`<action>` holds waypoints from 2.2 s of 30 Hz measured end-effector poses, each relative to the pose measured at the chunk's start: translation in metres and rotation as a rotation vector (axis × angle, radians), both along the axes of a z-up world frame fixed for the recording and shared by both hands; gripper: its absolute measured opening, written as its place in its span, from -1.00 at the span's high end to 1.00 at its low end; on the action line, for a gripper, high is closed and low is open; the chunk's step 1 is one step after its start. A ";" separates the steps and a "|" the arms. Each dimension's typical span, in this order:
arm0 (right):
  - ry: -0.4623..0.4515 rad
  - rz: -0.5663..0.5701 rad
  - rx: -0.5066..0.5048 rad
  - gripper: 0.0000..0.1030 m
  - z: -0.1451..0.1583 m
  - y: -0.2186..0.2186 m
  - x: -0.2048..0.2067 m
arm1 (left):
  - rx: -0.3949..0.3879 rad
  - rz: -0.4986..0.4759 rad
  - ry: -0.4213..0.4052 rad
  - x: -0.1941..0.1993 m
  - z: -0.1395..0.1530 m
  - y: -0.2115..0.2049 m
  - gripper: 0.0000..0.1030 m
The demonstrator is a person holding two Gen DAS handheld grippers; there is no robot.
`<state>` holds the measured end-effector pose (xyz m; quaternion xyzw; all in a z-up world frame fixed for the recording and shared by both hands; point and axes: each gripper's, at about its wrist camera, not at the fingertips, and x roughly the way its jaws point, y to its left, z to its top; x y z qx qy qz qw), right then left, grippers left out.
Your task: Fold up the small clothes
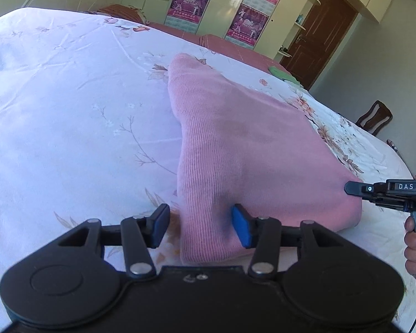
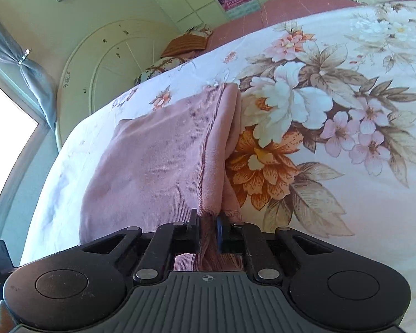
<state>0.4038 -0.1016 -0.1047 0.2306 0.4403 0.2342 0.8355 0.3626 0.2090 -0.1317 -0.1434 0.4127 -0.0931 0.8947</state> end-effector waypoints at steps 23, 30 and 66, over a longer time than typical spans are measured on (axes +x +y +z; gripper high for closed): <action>-0.034 0.054 -0.247 0.44 -0.005 0.015 -0.053 | 0.298 0.079 -0.001 -0.104 0.013 -0.042 -0.60; -0.276 -0.056 -0.245 -1.00 0.064 -0.009 -0.159 | 0.353 0.097 -0.159 -0.171 0.071 -0.089 -0.99; -0.500 -0.083 -0.345 -1.00 0.181 -0.027 -0.420 | 0.257 0.064 -0.414 -0.369 0.174 -0.142 -0.99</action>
